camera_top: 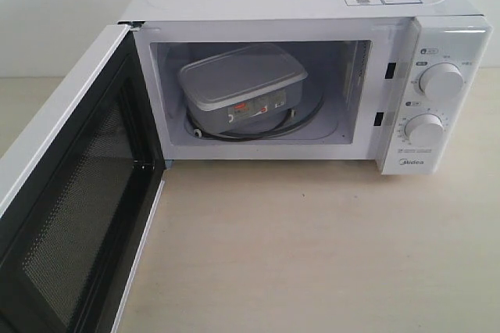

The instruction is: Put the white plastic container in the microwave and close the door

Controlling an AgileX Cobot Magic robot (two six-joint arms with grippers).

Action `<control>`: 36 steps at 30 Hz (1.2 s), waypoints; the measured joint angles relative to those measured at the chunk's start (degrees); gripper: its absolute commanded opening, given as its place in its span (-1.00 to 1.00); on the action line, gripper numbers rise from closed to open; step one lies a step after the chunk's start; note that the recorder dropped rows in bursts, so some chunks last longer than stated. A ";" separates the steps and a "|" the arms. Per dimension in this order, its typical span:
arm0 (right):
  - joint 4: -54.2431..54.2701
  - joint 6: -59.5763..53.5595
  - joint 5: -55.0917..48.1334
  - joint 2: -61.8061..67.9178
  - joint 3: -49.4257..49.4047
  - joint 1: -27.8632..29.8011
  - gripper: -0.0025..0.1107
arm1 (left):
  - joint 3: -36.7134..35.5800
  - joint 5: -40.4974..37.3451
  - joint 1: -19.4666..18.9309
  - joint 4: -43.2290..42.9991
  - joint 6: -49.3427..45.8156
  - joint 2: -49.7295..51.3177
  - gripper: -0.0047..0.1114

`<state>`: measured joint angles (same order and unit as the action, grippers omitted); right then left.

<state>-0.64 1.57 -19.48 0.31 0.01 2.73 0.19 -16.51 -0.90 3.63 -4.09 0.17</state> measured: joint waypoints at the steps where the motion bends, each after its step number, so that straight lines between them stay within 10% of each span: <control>1: 0.00 0.00 0.00 0.00 0.00 0.00 -0.96 | 0.00 0.00 0.00 0.00 0.00 0.00 -0.84; 19: 0.15 0.09 -0.07 0.00 0.00 0.00 -0.96 | 0.00 0.80 0.00 0.00 0.00 0.00 -0.84; 27: 0.15 0.09 -0.14 0.00 0.00 0.00 -0.96 | 0.15 21.31 0.00 0.60 0.90 0.00 -0.84; 36: 0.15 0.09 -0.14 0.00 0.00 0.00 -0.96 | 16.48 19.65 0.00 0.82 -1.38 4.81 -0.84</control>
<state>-0.50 1.67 -19.62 0.31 0.01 2.73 16.66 3.14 -0.90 4.45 -5.47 4.98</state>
